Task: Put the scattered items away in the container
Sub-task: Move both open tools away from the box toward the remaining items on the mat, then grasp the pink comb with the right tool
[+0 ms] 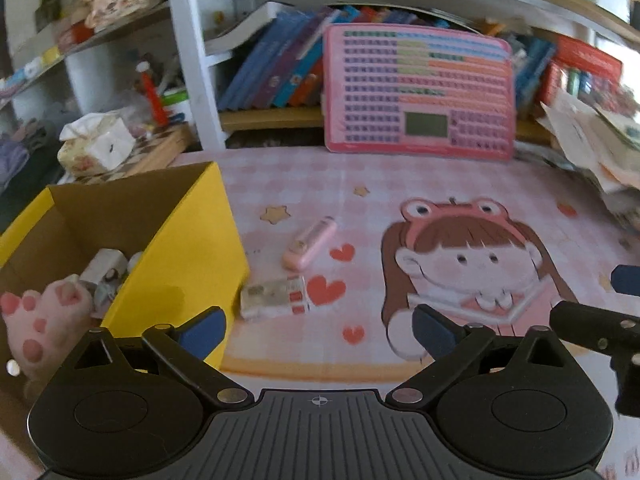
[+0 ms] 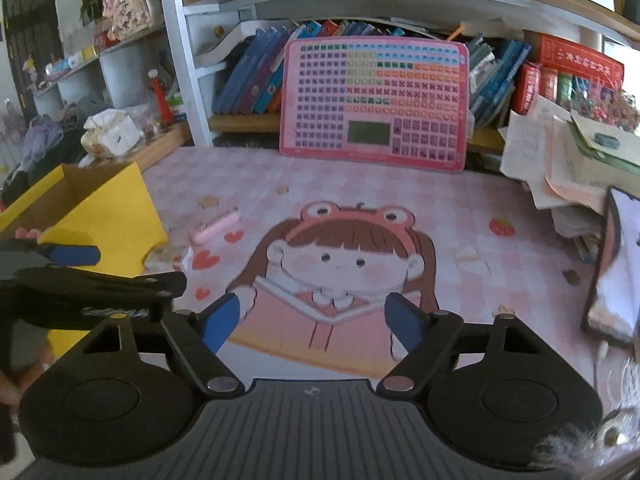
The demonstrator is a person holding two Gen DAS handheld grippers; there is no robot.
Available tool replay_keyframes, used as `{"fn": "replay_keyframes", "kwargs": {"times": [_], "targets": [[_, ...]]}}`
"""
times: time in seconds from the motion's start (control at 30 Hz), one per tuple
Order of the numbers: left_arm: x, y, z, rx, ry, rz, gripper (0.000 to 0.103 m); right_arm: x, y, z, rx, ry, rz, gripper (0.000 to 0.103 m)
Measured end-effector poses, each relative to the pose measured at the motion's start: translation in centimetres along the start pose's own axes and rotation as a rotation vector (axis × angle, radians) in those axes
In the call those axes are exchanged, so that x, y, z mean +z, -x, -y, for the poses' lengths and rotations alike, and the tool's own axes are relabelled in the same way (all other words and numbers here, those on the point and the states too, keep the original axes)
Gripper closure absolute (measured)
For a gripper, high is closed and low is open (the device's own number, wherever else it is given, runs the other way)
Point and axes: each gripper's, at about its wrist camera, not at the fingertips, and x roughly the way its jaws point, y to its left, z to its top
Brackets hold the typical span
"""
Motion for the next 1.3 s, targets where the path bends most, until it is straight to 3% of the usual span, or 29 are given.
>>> {"fn": "replay_keyframes", "kwargs": {"times": [0.1,0.23,0.4,0.57,0.83,1.03,1.3], "targets": [[0.0,-1.1,0.4,0.05,0.021,0.025,0.004,1.6,-1.5,0.9,0.029,-0.022,0.014,0.035],[0.0,-3.2,0.8,0.119,0.07,0.022,0.004,4.0,-4.6,1.8,0.156,-0.056,-0.004,0.037],[0.7,-5.9,0.9,0.188,0.168,-0.008,0.005,6.4,-8.8,0.9,0.268,0.011,-0.039,0.038],[1.0,-7.7,1.1,0.213,0.183,-0.017,0.005,8.0,-12.5,-1.2,0.364,0.126,-0.098,0.038],[0.8,-9.0,1.4,0.223,0.141,-0.019,0.004,9.0,-18.9,-5.3,0.379,0.218,-0.251,0.047],[0.8,-9.8,2.0,0.233,0.08,-0.041,0.003,10.3,-22.5,-8.2,0.414,0.319,-0.295,0.047],[1.9,-11.2,2.5,0.271,0.115,-0.046,0.001,10.7,-24.4,-10.8,0.449,0.49,-0.319,0.042]]}}
